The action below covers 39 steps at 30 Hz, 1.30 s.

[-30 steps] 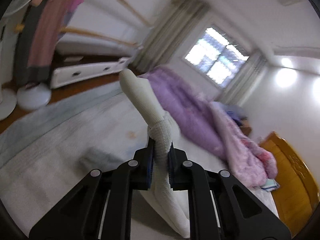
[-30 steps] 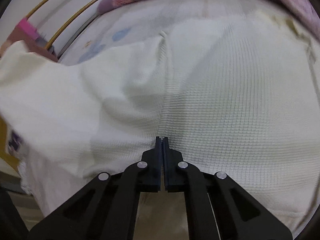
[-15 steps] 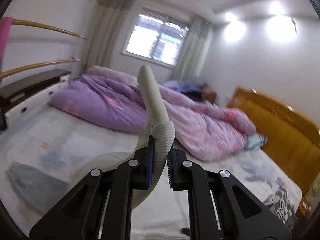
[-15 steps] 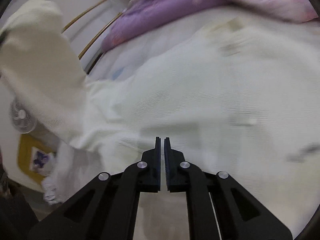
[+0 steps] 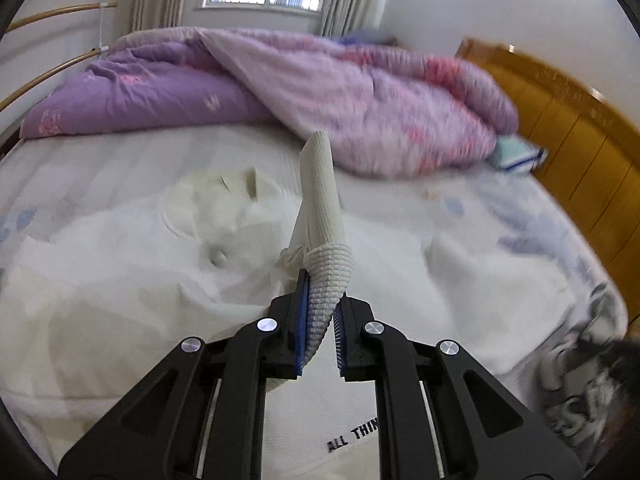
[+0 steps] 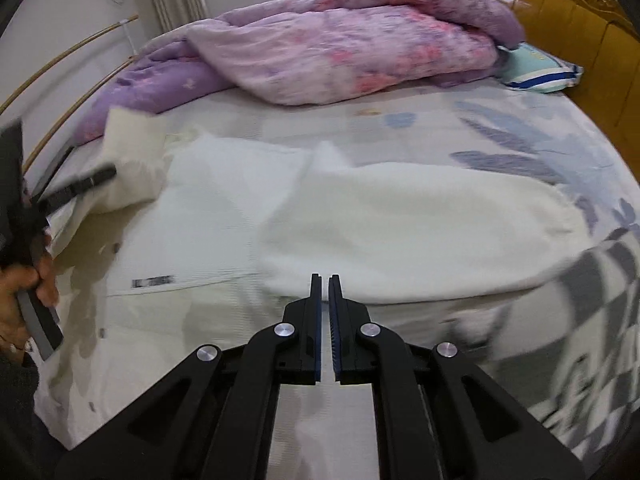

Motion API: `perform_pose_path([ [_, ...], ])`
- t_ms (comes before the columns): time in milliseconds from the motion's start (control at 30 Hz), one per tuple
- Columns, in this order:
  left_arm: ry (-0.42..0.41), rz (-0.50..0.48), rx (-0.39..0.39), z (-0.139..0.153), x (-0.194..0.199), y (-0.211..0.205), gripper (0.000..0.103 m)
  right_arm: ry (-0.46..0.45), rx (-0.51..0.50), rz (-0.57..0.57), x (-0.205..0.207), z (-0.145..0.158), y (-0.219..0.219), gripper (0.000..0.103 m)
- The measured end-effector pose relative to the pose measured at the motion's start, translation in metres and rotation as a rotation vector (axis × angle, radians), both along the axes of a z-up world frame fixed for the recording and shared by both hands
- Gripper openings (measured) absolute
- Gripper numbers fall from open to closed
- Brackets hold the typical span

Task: Fold large clothes
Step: 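Lay the held sleeve across the jacket body and open the left gripper, then grasp the other jacket sleeve cuff with the right gripper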

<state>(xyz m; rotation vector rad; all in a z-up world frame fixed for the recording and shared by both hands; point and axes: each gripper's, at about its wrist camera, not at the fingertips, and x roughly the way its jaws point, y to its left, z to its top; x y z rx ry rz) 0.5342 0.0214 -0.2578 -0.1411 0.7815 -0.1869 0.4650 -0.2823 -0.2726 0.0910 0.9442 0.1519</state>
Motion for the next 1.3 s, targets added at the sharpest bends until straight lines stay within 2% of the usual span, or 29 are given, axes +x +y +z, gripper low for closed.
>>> perform_pose_path([
  [100,0.024,-0.003,0.02,-0.022,0.004,-0.014,0.011,-0.025,-0.003,-0.039,0.009,0.009,-0.03,0.005],
  [300,0.005,-0.076,0.035,-0.031,-0.006,-0.039,0.011,-0.03,-0.005,-0.096,0.036,0.017,-0.069,0.005],
  [367,0.029,-0.1,0.039,-0.039,-0.008,-0.042,0.011,-0.017,0.042,-0.127,0.047,0.016,-0.085,0.005],
  [500,0.152,-0.13,0.019,-0.058,-0.007,-0.043,0.012,0.001,0.098,-0.185,0.063,0.012,-0.107,0.005],
  [533,0.174,-0.139,0.036,-0.061,-0.009,-0.043,0.014,0.006,0.126,-0.204,0.066,0.01,-0.116,0.005],
  [600,0.187,-0.156,0.048,-0.062,-0.014,-0.042,0.015,0.023,0.154,-0.238,0.069,0.008,-0.129,0.006],
  [733,0.217,-0.151,0.014,-0.055,-0.021,-0.039,0.017,0.058,0.241,-0.339,0.072,0.0,-0.168,0.006],
  [767,0.215,-0.165,0.024,-0.05,-0.024,-0.041,0.02,0.078,0.262,-0.36,0.073,-0.002,-0.176,0.006],
  [800,0.207,-0.176,0.033,-0.046,-0.027,-0.042,0.027,0.106,0.287,-0.377,0.075,-0.006,-0.183,0.011],
  [833,0.198,-0.187,0.025,-0.042,-0.03,-0.044,0.078,0.127,0.334,-0.404,0.076,-0.012,-0.194,0.012],
  [867,0.187,-0.187,-0.007,-0.036,-0.033,-0.046,0.099,0.126,0.355,-0.424,0.076,-0.014,-0.201,0.013],
  [900,0.162,-0.192,-0.027,-0.031,-0.036,-0.049,0.099,0.131,0.368,-0.449,0.076,-0.016,-0.209,0.015],
  [1000,0.131,-0.285,0.0,-0.021,-0.039,-0.071,0.099,0.155,0.433,-0.505,0.078,-0.027,-0.23,0.013],
  [1067,0.134,-0.282,0.008,-0.021,-0.036,-0.077,0.099,0.161,0.47,-0.545,0.076,-0.032,-0.244,0.013],
  [1167,0.149,-0.243,0.016,-0.026,-0.028,-0.08,0.099,0.154,0.437,-0.587,0.074,-0.029,-0.258,0.013],
  [1300,0.193,-0.199,0.014,-0.039,-0.013,-0.084,0.099,0.274,0.364,-0.674,0.076,-0.042,-0.279,0.005],
])
